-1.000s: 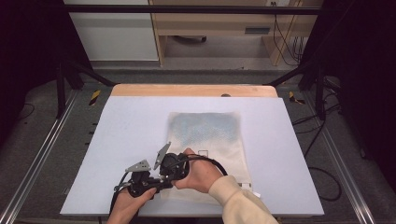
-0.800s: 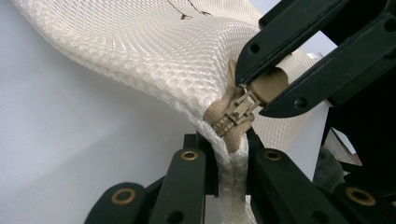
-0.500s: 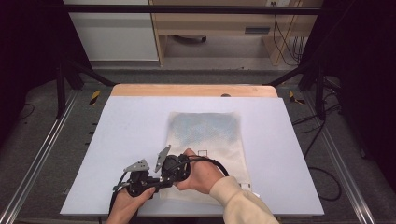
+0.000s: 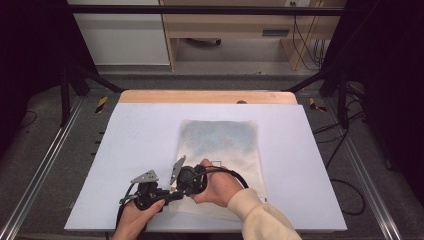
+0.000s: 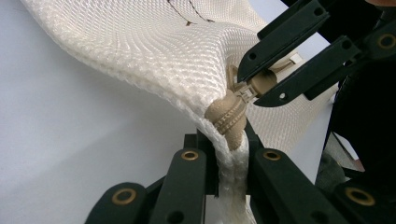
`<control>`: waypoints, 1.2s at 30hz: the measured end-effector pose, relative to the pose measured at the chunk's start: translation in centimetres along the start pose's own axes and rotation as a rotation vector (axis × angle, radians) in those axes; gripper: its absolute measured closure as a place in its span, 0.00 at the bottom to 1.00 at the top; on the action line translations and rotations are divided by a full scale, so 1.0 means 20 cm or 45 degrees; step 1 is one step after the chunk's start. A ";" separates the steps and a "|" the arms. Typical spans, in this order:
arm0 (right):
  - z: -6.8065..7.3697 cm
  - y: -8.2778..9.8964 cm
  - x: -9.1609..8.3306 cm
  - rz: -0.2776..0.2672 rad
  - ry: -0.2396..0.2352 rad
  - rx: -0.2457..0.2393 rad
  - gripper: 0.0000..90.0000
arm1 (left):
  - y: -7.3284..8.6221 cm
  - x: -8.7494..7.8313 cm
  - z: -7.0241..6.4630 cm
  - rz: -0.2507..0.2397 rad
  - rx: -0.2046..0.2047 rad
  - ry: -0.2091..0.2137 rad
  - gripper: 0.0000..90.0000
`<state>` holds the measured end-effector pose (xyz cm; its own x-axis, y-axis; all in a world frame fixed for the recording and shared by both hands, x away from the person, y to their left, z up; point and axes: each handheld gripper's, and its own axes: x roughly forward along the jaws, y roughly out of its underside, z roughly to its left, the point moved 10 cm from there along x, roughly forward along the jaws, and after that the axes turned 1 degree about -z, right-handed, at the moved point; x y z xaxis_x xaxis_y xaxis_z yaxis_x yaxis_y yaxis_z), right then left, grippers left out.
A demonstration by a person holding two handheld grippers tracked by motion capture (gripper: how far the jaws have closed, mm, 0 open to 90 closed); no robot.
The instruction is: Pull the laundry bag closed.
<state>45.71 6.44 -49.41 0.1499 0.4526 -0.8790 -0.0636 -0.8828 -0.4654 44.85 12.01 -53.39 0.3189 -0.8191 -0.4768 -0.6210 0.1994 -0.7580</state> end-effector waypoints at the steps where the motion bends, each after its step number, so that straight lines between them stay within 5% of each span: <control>1: 0.00 0.01 0.00 0.003 0.001 0.002 0.91 | 0.00 0.00 0.00 0.001 0.002 -0.001 0.95; 36: 0.02 0.13 -0.02 -0.030 -0.005 0.023 0.91 | 0.03 0.08 -0.05 0.040 0.055 -0.021 0.94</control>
<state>45.04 4.09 -50.24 0.1474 0.4739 -0.8682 -0.0781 -0.8695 -0.4878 44.24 10.28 -54.15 0.3119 -0.8032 -0.5076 -0.5997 0.2480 -0.7608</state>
